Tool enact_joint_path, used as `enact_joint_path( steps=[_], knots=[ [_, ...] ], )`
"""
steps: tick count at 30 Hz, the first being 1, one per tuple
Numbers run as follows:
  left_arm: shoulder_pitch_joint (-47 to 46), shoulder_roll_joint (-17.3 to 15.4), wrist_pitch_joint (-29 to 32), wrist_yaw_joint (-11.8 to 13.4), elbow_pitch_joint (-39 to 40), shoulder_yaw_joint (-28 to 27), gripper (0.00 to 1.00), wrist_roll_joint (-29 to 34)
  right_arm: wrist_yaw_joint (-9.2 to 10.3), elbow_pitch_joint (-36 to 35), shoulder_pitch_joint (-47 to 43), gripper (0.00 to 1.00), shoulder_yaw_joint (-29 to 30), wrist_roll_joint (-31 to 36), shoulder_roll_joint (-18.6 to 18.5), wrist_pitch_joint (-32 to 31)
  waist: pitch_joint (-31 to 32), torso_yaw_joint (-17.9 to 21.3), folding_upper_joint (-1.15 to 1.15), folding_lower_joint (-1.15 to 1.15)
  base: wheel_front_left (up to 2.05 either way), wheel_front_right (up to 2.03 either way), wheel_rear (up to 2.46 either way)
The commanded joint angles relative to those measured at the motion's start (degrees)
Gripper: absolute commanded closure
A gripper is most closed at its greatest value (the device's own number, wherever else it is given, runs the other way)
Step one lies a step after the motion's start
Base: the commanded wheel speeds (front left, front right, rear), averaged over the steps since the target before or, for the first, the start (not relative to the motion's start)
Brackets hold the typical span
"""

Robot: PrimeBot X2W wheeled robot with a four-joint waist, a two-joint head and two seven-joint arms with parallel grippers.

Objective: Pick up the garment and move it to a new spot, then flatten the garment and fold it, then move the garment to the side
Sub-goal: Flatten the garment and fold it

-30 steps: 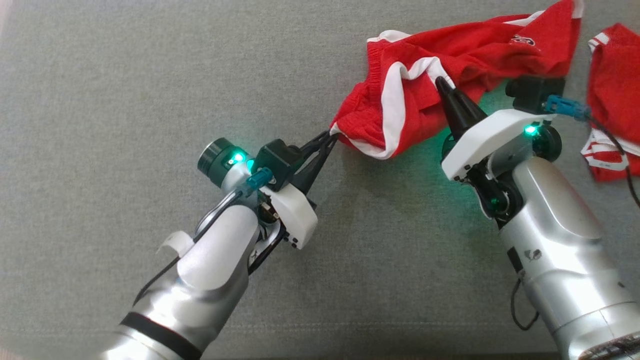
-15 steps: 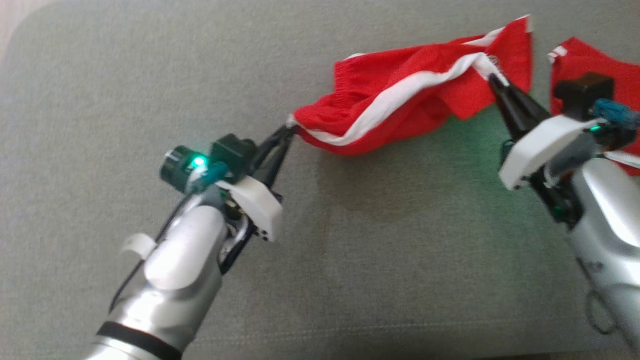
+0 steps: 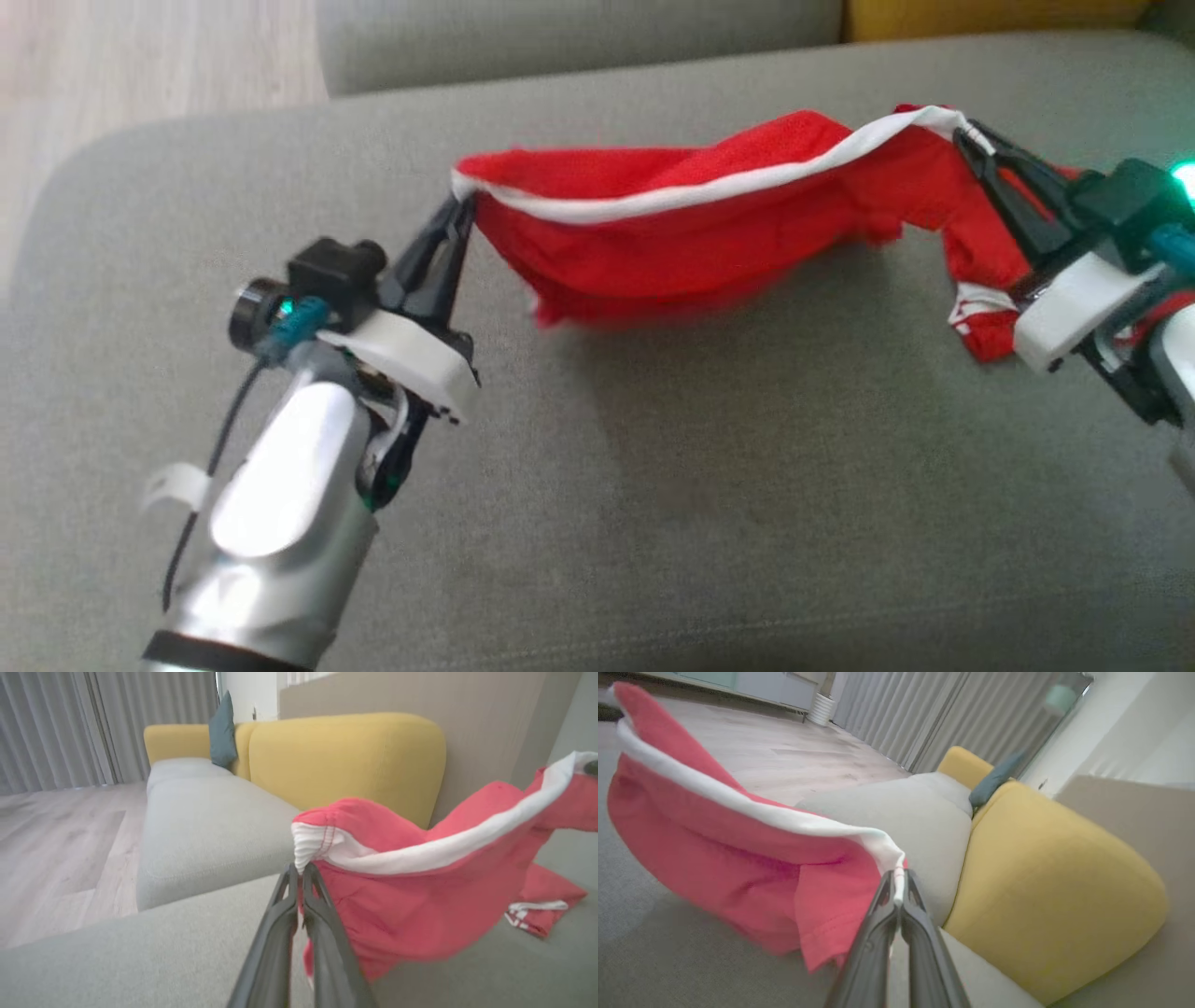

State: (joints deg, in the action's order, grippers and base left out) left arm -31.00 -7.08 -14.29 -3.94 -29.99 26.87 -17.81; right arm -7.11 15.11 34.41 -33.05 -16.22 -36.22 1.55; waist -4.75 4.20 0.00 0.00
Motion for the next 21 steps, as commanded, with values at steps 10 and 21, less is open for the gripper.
enact_joint_path(
  steps=[10, 21],
  knots=[
    [-4.7, -4.0, 0.6, 3.6, 12.8, -7.9, 1.0, -2.3, -0.37, -5.4, 3.2, 1.0, 3.6, 7.2, -2.6, 3.2, 6.6, 0.0, 0.0, 0.0, 0.0, 0.0, 0.0],
    [1.3, -6.5, 9.4, 5.6, 26.1, -8.7, 1.0, -5.5, -0.37, -14.7, -6.6, 1.0, 11.9, 4.6, 1.6, -0.3, 8.0, -0.7, 0.0, 0.0, 0.0, 0.0, 0.0]
  ],
)
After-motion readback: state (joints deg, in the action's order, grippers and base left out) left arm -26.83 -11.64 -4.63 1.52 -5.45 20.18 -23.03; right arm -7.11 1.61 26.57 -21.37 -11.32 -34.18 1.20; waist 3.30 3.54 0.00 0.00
